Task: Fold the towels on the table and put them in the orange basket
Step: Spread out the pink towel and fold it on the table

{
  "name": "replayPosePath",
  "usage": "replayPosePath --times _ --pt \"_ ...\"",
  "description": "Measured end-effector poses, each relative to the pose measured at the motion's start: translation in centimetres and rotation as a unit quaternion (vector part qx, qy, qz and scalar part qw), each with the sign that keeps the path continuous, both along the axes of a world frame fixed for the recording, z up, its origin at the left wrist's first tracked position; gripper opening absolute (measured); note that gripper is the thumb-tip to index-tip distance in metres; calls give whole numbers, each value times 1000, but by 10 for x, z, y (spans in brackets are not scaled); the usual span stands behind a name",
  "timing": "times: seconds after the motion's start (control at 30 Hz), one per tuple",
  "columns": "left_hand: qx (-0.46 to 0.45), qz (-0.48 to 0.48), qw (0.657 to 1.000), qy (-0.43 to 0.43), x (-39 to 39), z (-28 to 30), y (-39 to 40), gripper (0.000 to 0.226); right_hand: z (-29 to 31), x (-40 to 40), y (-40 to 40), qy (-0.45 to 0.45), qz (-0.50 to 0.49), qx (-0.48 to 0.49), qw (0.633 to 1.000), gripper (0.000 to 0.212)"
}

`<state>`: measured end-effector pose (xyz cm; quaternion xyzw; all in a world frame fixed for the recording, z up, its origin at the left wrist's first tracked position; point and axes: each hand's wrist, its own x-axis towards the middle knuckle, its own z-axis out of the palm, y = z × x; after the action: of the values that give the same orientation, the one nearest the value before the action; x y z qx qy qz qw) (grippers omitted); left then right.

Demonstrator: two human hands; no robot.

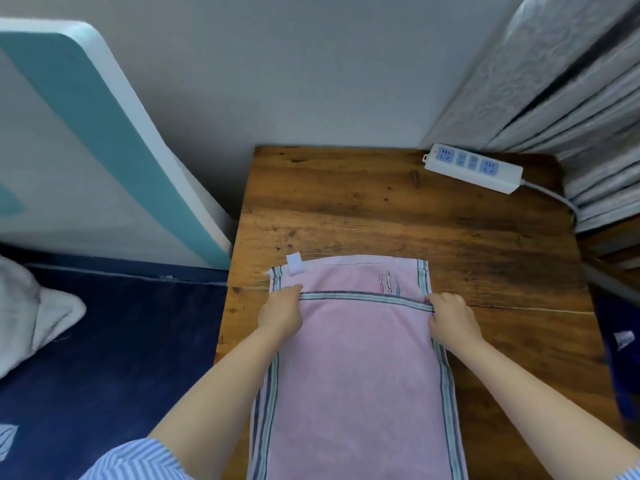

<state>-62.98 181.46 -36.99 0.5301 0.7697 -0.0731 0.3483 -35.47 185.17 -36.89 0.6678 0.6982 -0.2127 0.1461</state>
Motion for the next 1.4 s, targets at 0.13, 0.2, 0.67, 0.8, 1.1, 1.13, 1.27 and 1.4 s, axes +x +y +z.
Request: replayPosePath --times 0.13,0.2,0.67,0.8,1.1,1.13,1.27,1.4 --pt "-12 -82 996 26 2 -5 14 48 7 3 13 41 26 -61 997 28" --pt "2 -134 990 34 -3 -1 17 34 19 2 21 90 38 -108 989 28" --pt "0 -67 996 -61 -51 39 51 6 49 1 90 159 -18 -113 981 17" --pt "-13 -68 998 -6 -52 16 49 17 23 -10 89 80 -5 -60 995 24" --pt "42 -16 999 4 -48 -12 47 25 -3 -11 75 80 32 -13 996 30" --pt "49 -18 999 4 -46 -13 47 25 -4 -11 74 84 33 -10 996 30" --pt "49 -6 997 -60 -38 -11 54 15 -5 -11 72 97 34 14 995 30" --pt "43 -27 994 -95 -31 -4 59 6 5 -13 69 168 -10 32 985 26"
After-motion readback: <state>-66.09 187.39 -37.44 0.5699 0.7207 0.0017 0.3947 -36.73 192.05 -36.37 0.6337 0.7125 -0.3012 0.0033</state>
